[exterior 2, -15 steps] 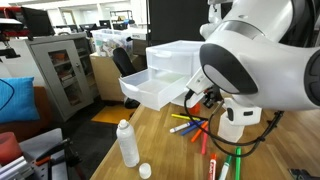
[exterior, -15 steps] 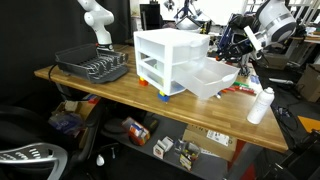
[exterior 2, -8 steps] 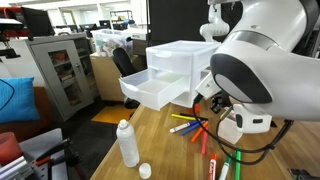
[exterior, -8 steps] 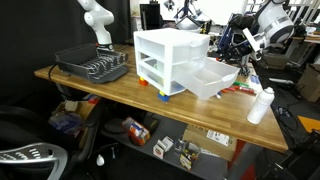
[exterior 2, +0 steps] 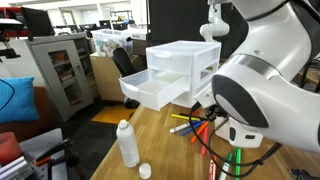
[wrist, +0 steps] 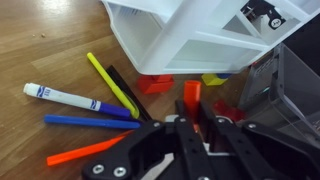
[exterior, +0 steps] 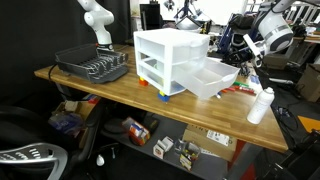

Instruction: Put the orange marker inside the white box on the right

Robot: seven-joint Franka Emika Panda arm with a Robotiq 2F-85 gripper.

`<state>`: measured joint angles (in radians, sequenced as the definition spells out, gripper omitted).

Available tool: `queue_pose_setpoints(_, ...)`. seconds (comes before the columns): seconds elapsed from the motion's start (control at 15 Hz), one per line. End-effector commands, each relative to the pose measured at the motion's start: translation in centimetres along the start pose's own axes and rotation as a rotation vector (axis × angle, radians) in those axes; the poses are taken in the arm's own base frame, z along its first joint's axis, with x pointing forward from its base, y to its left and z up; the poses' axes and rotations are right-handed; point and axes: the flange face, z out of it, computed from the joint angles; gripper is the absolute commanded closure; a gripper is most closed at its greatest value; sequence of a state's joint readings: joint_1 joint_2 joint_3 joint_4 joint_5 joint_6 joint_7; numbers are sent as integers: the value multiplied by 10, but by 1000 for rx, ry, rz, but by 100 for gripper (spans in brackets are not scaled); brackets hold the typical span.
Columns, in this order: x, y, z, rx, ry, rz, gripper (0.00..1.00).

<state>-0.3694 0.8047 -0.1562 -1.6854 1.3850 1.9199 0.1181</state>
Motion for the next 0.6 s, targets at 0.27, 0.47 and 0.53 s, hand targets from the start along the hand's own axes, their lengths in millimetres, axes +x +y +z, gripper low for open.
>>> queue_pose_setpoints(0.27,30,12,-10,72,6,192,57)
queue_pose_setpoints(0.47,31,10,-20,82,27,208,38)
queue_pose_setpoints(0.53,30,9,-22,84,28,201,29)
